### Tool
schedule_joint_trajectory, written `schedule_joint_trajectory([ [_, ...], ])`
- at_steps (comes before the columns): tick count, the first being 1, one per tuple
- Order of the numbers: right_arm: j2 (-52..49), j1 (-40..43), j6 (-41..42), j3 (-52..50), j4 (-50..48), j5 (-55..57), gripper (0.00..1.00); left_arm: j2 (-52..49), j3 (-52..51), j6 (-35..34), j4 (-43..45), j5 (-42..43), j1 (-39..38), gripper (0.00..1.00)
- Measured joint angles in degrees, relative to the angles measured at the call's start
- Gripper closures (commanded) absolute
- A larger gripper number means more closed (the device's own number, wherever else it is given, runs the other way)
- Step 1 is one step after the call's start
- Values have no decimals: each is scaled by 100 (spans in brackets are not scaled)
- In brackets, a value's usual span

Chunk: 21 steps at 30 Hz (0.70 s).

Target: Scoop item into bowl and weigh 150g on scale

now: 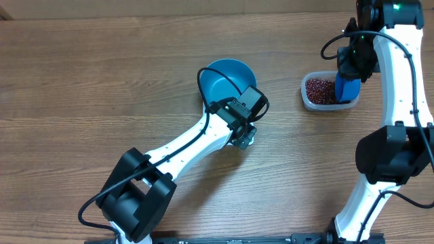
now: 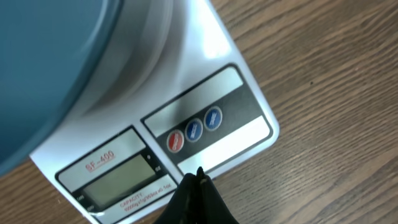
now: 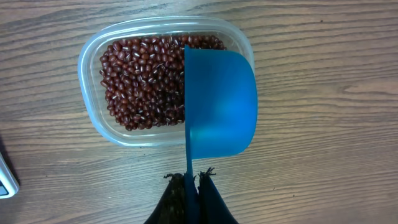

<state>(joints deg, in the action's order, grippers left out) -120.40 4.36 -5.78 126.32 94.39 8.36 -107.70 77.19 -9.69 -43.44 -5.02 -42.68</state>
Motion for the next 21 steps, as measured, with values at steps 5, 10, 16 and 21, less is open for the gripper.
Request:
schedule_joint_trajectory([
  [5,0,0,-2,0,17,0,96,0,-144,-131,-7,-50,-20,96],
  [10,0,0,-2,0,24,2,96,0,-225,-378,52,-516,-227,96],
  [16,0,0,-2,0,22,2,96,0,-227,-525,387,-911,-498,96],
  [21,0,0,0,0,20,0,96,0,-326,-540,564,-1021,-520,96],
])
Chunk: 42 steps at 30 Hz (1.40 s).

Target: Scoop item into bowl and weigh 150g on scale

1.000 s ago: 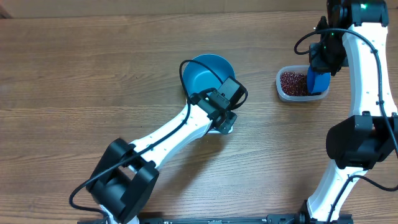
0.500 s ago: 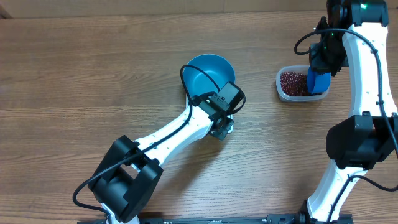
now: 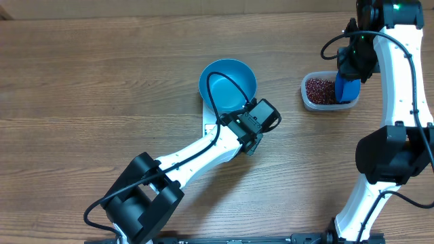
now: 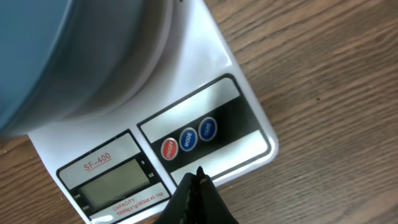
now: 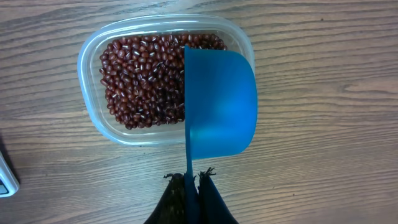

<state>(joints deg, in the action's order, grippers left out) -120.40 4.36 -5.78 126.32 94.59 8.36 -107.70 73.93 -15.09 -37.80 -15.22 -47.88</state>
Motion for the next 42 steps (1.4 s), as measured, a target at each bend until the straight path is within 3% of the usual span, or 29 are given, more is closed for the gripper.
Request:
schedule_joint_trajectory([
  [7,0,0,-2,0,4,2,96,0,-299,0,518,-48,70,96],
  [42,0,0,0,0,-24,-68,96,0,-737,28,1196,-74,188,96],
])
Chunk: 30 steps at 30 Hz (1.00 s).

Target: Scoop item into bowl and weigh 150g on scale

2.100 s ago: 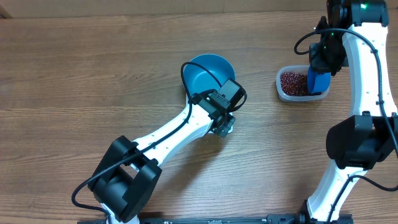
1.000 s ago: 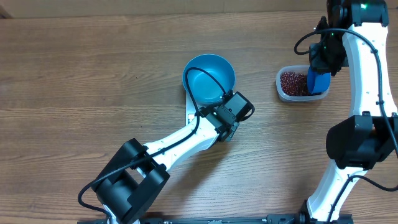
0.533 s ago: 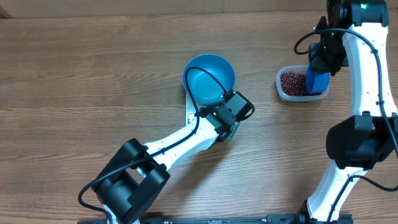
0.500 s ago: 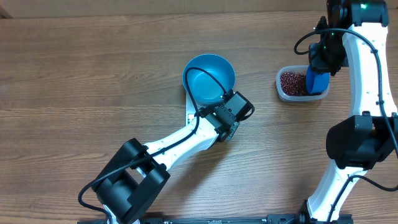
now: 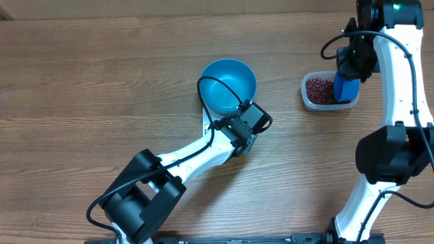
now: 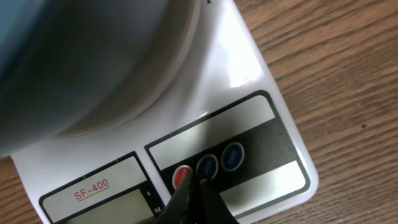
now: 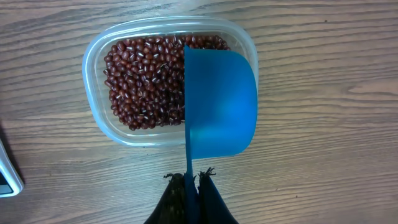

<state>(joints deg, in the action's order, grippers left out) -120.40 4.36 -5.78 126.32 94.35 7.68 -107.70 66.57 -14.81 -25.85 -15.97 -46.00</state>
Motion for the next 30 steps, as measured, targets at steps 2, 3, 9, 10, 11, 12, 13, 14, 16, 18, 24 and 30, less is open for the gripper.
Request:
schedule_joint_trajectory([
  [2,0,0,0,0,4,2,96,0,-11,0,11,-37,15,96],
  [3,0,0,-2,0,4,2,96,0,-20,4,15,-59,28,96],
  [9,0,0,-2,0,0,2,96,0,-98,125,24,-125,76,96],
  [10,0,0,-2,0,0,2,96,0,-114,138,24,-127,76,96],
  [11,0,0,2,0,2,2,96,0,-131,149,35,-127,76,96],
  [12,0,0,0,0,2,2,96,0,-151,151,46,-127,76,95],
  [13,0,0,0,0,0,0,96,0,-166,151,70,-127,76,96],
  [14,0,0,0,0,4,2,96,0,-181,151,109,-127,76,96],
  [16,0,0,0,0,2,0,96,0,-199,157,177,-125,76,96],
  [18,0,0,0,0,2,2,96,0,-214,168,188,-125,76,96],
  [24,0,0,-2,0,2,2,96,0,-251,168,247,-129,76,96],
  [30,0,0,-2,0,2,0,96,0,-273,168,330,-142,76,96],
])
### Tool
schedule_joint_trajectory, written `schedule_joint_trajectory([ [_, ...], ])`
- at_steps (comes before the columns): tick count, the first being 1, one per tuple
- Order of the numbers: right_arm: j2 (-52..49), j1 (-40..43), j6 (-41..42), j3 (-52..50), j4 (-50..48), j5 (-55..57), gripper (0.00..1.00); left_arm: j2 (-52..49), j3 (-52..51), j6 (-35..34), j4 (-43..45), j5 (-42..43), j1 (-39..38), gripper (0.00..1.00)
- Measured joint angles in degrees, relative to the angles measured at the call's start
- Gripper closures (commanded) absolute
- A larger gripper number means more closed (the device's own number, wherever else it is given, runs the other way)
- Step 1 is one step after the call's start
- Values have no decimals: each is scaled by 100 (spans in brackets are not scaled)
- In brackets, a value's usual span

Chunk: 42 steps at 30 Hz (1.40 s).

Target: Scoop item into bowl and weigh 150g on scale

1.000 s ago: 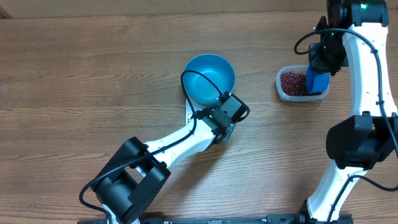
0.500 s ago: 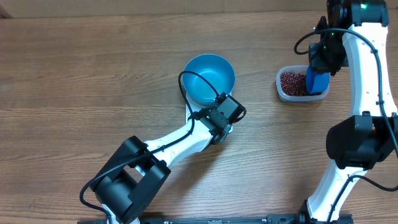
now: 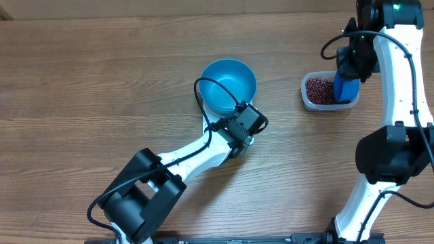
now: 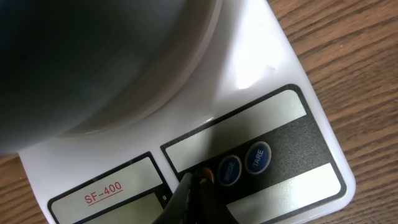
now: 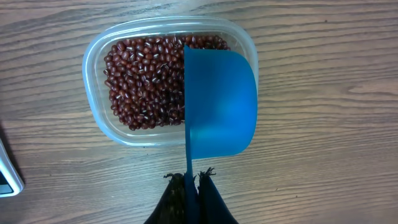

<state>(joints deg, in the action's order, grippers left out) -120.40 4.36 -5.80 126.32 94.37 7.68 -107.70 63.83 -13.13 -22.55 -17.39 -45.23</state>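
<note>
A blue bowl (image 3: 229, 85) stands on the white scale (image 4: 261, 74), whose panel carries a red button (image 4: 207, 173), two blue buttons (image 4: 244, 164) and a blank display (image 4: 118, 208). My left gripper (image 4: 194, 177) is shut, its tip on the red button. My right gripper (image 5: 193, 177) is shut on the blue scoop (image 5: 221, 102), held over the right side of the clear tub of red beans (image 5: 146, 81). The scoop (image 3: 346, 88) hangs at the tub's right edge in the overhead view.
The scale's corner (image 5: 7, 177) shows at the left edge of the right wrist view. Bare wooden table (image 3: 102, 88) surrounds everything. The left arm (image 3: 196, 152) stretches from the front edge to the scale.
My left gripper has closed in on the scale panel; its shut tip now touches the red button. The right gripper and scoop have not moved.
My left gripper, shut, first hovered off the scale's front edge, below the buttons. It then stood nearer the panel, then just under the red button, and now on it. The display stays blank. My right gripper held the scoop over the bean tub throughout.
</note>
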Motion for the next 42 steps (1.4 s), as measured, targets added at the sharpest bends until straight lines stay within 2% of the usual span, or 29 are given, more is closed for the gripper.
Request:
schedule_joint_trajectory([
  [30,0,0,2,0,4,0,96,-61,83,133,-37,-125,-44,96],
  [34,0,0,0,0,2,2,96,229,83,129,-254,-94,-44,96],
  [42,0,0,2,0,22,0,96,1633,310,-162,-898,-85,-42,96],
])
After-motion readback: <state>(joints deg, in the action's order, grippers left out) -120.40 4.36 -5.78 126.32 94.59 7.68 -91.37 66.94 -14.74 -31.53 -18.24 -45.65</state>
